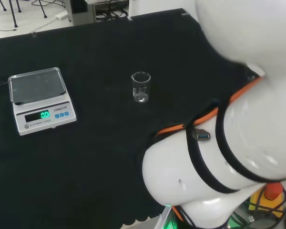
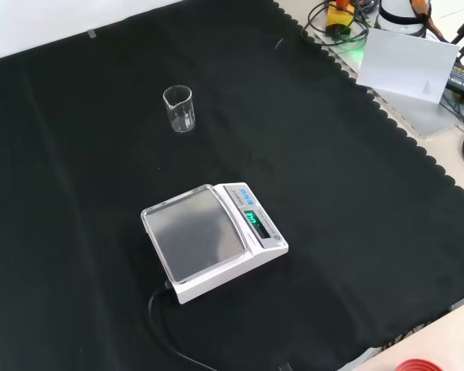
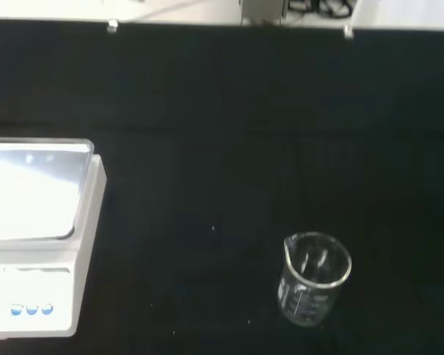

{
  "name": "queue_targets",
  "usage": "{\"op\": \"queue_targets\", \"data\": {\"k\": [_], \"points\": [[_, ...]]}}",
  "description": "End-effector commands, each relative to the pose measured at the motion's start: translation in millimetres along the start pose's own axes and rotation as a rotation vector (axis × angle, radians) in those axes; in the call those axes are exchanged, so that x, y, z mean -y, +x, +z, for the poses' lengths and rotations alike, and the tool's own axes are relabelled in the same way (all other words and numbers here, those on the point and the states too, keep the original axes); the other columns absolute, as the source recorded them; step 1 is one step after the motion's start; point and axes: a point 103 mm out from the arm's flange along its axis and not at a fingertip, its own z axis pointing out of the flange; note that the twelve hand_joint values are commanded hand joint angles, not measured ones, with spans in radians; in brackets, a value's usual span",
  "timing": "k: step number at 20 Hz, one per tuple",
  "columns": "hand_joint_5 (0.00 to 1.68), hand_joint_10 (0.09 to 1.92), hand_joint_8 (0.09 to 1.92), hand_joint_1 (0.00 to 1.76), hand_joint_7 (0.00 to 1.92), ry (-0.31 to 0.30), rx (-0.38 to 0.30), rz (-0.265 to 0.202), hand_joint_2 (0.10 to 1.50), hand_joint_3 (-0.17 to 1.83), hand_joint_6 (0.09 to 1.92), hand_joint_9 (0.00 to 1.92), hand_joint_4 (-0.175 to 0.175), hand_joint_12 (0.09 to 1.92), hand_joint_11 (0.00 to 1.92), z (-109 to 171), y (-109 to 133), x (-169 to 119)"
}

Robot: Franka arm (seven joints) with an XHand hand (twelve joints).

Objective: Pick up the beaker.

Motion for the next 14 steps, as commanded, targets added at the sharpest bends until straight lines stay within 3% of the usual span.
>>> {"op": "queue_targets", "data": {"k": [1,5,7,14], "points": [[0.14,0.83,0.70,0.46,0.23,0.099,-0.085,0.049,0.65,0.16,0.09,0.40,0.018,1.56,0.04,51.7,-38.3,-72.6],[0.13,0.83,0.70,0.47,0.23,0.167,-0.068,0.064,0.64,0.15,0.09,0.40,0.017,1.56,0.05,80.2,-50.0,-81.8],[0.12,0.83,0.70,0.48,0.22,0.237,-0.066,0.087,0.63,0.15,0.09,0.40,0.017,1.55,0.05,95.0,-64.7,-81.6],[0.09,0.82,0.69,0.49,0.20,0.351,-0.059,0.097,0.62,0.13,0.09,0.40,0.019,1.55,0.06,172.5,-57.2,-86.7]]}}
